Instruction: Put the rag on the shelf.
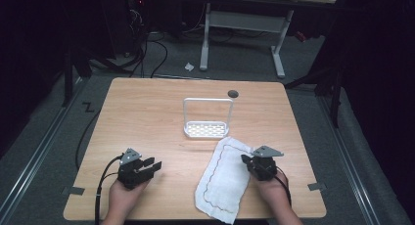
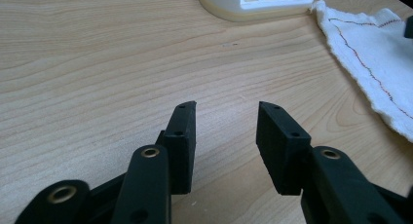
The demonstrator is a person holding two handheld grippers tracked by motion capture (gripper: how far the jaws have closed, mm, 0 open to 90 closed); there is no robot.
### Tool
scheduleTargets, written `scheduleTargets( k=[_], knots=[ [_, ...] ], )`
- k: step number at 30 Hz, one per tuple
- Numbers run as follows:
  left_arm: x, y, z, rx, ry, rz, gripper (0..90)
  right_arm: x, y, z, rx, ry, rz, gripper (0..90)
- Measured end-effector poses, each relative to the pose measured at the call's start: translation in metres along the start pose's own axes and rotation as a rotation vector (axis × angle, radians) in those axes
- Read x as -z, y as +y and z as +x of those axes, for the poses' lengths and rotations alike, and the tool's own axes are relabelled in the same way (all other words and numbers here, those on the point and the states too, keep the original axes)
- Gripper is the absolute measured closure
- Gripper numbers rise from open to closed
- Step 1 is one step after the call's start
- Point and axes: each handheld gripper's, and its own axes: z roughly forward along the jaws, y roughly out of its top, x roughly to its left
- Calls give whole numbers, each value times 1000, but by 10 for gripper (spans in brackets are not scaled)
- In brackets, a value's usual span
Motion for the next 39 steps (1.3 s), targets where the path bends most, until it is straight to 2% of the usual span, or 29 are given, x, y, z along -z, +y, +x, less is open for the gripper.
scheduleTargets(
  k=[1,2,6,7,10,11,12,15,18,21,23,26,29,31,33,34,35,36,37,38,39],
  knots=[
    [1,0,-1,-5,1,-2,616,-8,-8,-10,-16,-10,37,900],
    [1,0,-2,-6,0,-1,619,-9,-9,-10,-21,-7,32,900],
    [-2,0,-6,-20,-4,8,632,-10,-7,-1,3,17,36,900],
    [-4,-1,-10,-34,-7,18,634,-12,-4,8,27,56,38,900],
    [-5,-2,-16,-49,-24,21,643,-16,-1,23,63,86,40,900],
    [-5,-2,-16,-49,-24,21,646,-16,-1,23,63,86,40,900],
    [-5,-2,-21,-70,-35,25,646,-19,1,36,82,123,41,900],
    [-8,-1,-27,-91,-54,37,645,-22,4,51,113,160,40,900],
    [-12,1,-31,-98,-69,46,633,-27,7,63,136,204,33,900],
    [-17,2,-35,-94,-97,55,623,-33,11,72,150,226,27,900],
    [-20,1,-41,-111,-111,68,620,-38,15,76,159,229,22,900],
    [-23,0,-48,-145,-111,82,613,-43,19,75,155,243,21,900],
    [-24,-1,-50,-151,-110,88,606,-43,20,75,156,244,21,900],
    [-24,-2,-49,-150,-102,89,580,-35,20,73,166,234,-13,841],
    [-24,-2,-46,-138,-97,86,569,-30,20,72,160,229,-27,820],
    [-24,-1,-45,-133,-85,76,548,-22,16,66,147,201,-49,786],
    [-25,0,-44,-135,-64,68,535,-20,14,63,137,196,-50,774],
    [-25,0,-44,-135,-64,68,515,-20,14,63,137,196,-50,774],
    [-27,3,-43,-122,-58,56,515,-18,11,59,123,192,-54,756],
    [-30,7,-41,-103,-61,37,482,-15,7,52,85,167,-56,711],
    [-30,7,-41,-103,-61,37,464,-15,7,52,85,167,-56,711]
  ],
)
